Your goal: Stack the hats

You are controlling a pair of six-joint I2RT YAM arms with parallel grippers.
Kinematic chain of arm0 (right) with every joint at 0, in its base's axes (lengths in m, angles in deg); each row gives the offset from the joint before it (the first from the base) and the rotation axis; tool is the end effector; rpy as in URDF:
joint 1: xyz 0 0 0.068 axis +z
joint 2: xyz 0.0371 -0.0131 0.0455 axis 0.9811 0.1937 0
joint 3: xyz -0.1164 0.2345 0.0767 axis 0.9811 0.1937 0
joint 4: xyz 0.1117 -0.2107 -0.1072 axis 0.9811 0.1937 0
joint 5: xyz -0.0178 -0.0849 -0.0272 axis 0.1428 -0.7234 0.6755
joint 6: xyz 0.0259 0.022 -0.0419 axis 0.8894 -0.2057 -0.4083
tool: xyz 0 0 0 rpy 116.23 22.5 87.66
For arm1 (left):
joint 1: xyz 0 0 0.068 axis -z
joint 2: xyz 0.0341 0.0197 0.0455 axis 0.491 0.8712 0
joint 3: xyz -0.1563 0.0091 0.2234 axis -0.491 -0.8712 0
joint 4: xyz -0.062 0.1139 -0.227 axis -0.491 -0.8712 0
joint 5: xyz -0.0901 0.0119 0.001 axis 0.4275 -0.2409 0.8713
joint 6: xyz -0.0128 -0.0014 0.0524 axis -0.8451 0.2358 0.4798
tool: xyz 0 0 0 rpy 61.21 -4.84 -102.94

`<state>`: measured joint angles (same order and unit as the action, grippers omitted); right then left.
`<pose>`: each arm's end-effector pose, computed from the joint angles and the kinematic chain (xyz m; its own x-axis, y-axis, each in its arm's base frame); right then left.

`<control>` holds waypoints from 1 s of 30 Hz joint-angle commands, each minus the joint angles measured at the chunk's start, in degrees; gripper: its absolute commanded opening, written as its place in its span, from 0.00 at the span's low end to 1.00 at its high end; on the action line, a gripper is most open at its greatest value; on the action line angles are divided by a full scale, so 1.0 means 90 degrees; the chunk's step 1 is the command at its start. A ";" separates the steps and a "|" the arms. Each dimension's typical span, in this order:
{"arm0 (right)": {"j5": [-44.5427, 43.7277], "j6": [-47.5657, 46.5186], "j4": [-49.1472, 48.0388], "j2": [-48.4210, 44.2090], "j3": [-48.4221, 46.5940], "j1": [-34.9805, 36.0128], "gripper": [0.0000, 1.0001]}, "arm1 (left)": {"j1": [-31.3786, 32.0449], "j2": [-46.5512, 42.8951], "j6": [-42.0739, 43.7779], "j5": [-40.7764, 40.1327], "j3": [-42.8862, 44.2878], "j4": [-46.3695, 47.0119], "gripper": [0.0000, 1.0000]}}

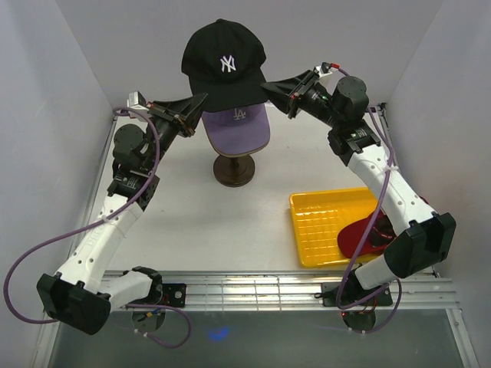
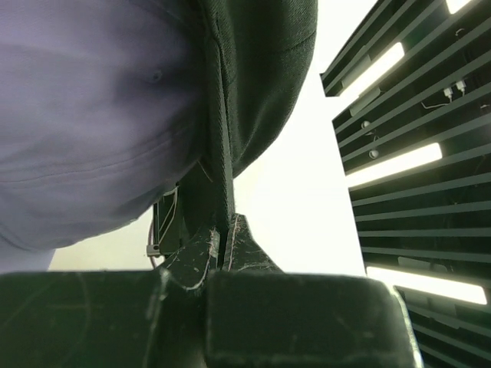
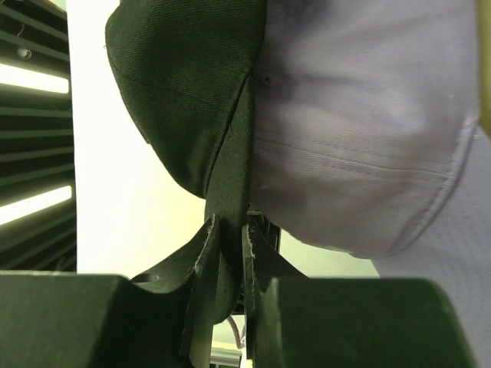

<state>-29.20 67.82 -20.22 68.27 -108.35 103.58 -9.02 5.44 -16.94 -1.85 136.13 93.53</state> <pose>0.3061 0.1590 0.4649 -0.7796 0.6201 -0.0881 -0.1907 -0.1010 0.9764 0.2325 -0.0932 0.4418 -0.5218 -0.8524 0.0338 0.1979 -0.1594 -0.9672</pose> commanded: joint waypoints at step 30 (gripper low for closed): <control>0.0398 -0.0651 -0.0386 -0.0205 0.1114 0.0121 0.08 | 0.0187 -0.0194 0.0727 0.1528 -0.1291 -0.0091 0.00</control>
<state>-28.56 65.22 -23.37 67.01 -99.94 103.17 -9.48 3.32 -14.16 0.36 126.45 98.17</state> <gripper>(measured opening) 0.190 0.034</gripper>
